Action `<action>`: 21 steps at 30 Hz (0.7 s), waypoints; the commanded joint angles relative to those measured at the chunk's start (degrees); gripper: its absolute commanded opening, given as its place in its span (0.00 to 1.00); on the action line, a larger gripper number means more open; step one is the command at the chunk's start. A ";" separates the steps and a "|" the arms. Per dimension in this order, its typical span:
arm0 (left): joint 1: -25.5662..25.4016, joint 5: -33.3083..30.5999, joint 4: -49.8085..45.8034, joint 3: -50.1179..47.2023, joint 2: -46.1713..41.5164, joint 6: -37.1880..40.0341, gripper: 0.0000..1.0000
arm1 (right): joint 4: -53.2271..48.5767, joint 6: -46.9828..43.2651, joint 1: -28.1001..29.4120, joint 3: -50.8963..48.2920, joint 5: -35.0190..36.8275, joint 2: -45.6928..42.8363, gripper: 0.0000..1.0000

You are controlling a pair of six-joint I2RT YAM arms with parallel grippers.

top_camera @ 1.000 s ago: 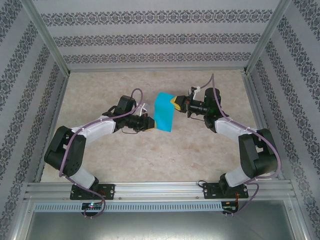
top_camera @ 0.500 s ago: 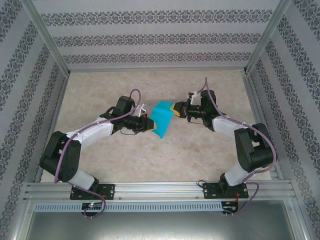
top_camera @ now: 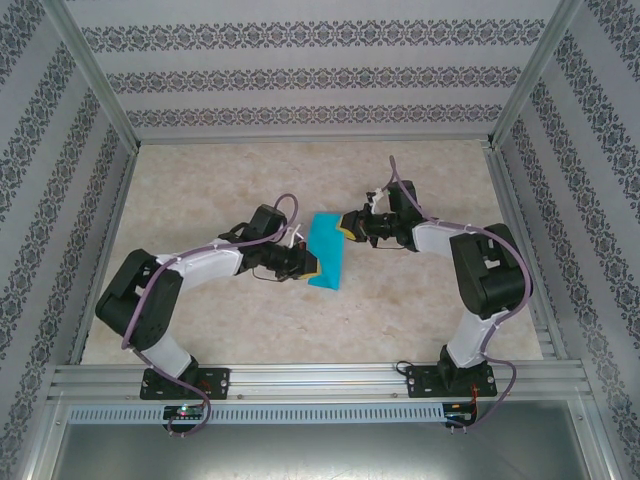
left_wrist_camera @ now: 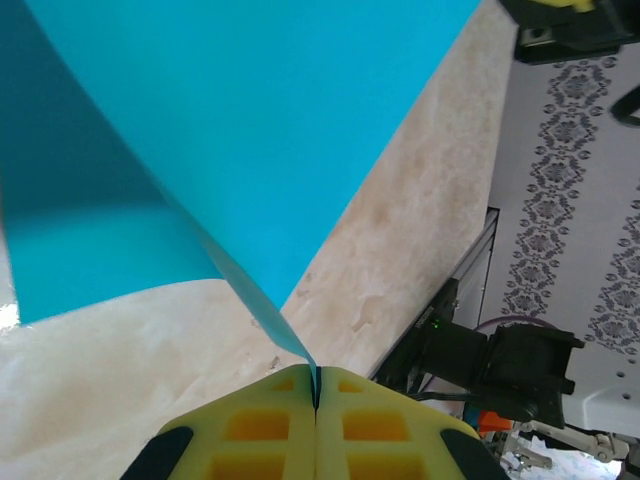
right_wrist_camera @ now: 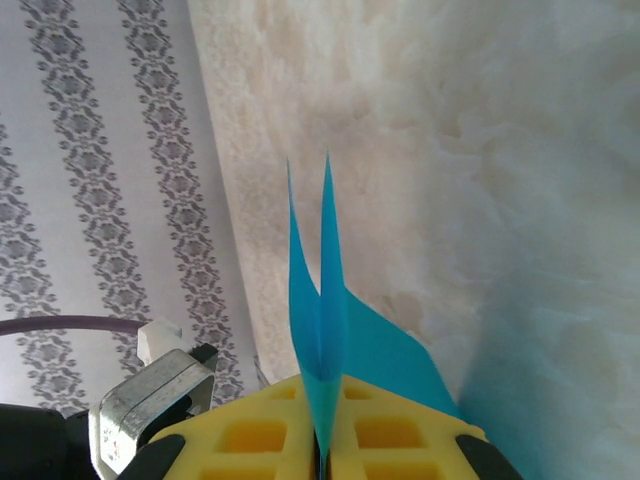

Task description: Fold a paper plane with a square sheet of paper (pick it up from the middle)

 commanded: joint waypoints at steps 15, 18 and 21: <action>-0.85 -0.69 4.96 6.18 11.04 -3.03 0.08 | -26.94 -23.74 0.37 10.70 12.61 3.39 0.31; -0.85 -0.69 5.27 6.56 12.02 -3.40 0.08 | -30.66 -26.32 0.08 12.25 15.76 3.06 0.36; -0.85 -0.73 5.38 6.91 12.91 -3.61 0.08 | -33.80 -28.30 -0.73 13.11 18.84 2.46 0.41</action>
